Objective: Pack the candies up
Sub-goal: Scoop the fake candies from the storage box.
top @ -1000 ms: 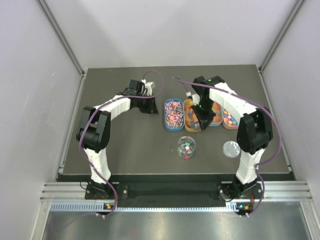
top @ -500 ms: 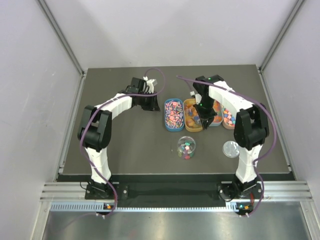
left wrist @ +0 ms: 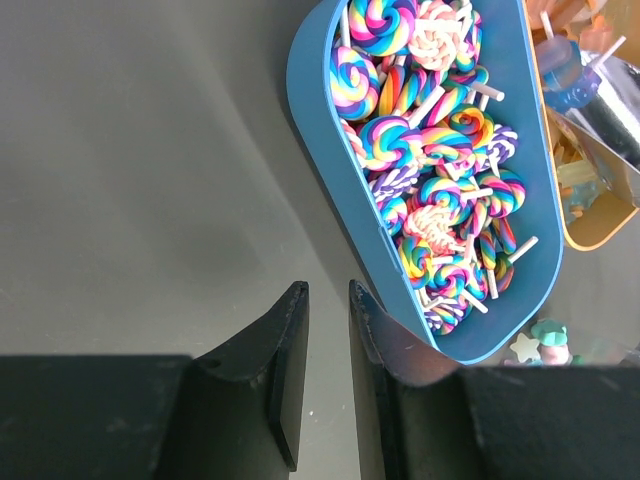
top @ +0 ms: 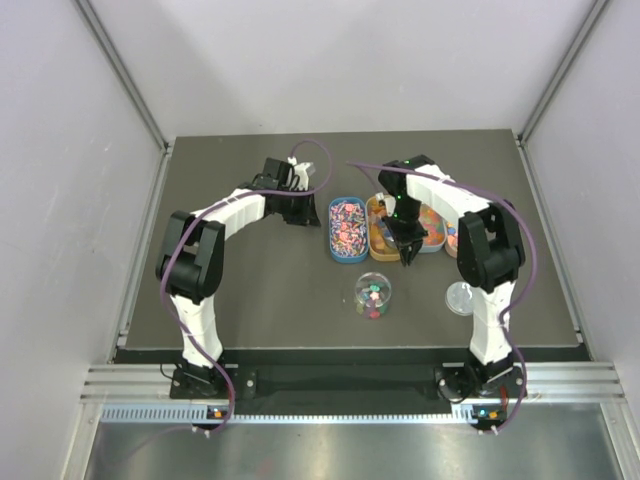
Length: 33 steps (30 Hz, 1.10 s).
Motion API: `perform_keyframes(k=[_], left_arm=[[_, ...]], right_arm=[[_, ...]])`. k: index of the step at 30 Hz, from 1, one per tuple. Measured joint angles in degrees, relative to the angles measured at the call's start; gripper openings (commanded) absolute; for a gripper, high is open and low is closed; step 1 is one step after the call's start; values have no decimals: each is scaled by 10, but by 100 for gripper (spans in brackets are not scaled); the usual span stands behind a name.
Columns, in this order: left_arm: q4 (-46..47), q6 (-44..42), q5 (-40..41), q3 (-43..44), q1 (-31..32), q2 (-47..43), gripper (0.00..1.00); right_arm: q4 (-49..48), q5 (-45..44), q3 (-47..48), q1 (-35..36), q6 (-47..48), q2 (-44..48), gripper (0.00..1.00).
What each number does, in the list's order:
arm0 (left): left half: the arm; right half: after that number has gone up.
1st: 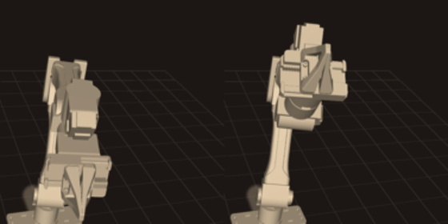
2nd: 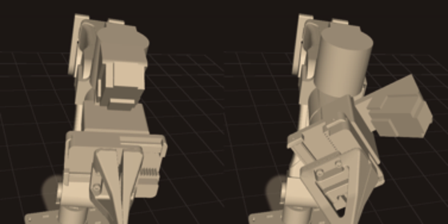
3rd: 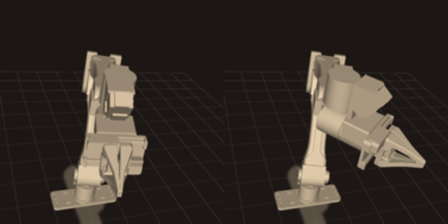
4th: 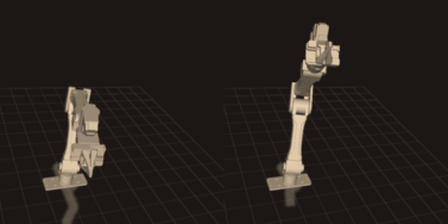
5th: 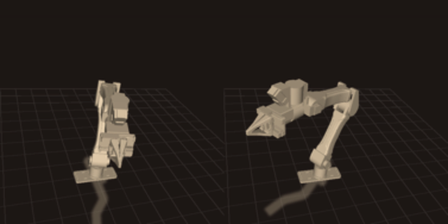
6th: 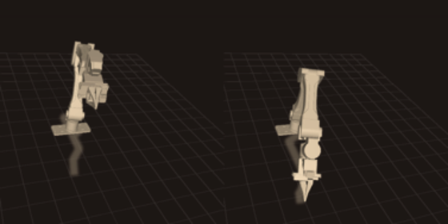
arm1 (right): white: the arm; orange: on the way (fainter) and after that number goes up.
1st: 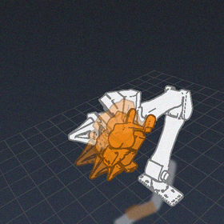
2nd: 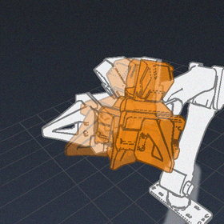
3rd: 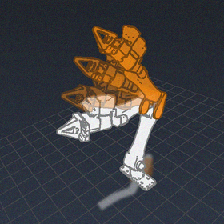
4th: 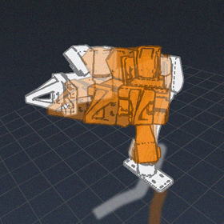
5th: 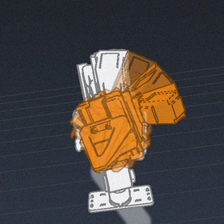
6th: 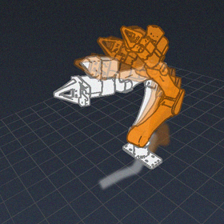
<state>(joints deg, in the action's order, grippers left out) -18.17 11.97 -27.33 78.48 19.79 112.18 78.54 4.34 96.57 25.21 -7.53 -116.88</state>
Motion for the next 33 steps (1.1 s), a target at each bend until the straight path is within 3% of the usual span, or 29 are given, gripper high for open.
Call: perform_keyframes(k=[33], left_arm=[[2, 1, -3, -38, 0, 0, 27]], right_arm=[[-53, 37, 3, 5, 1, -68, 0]])
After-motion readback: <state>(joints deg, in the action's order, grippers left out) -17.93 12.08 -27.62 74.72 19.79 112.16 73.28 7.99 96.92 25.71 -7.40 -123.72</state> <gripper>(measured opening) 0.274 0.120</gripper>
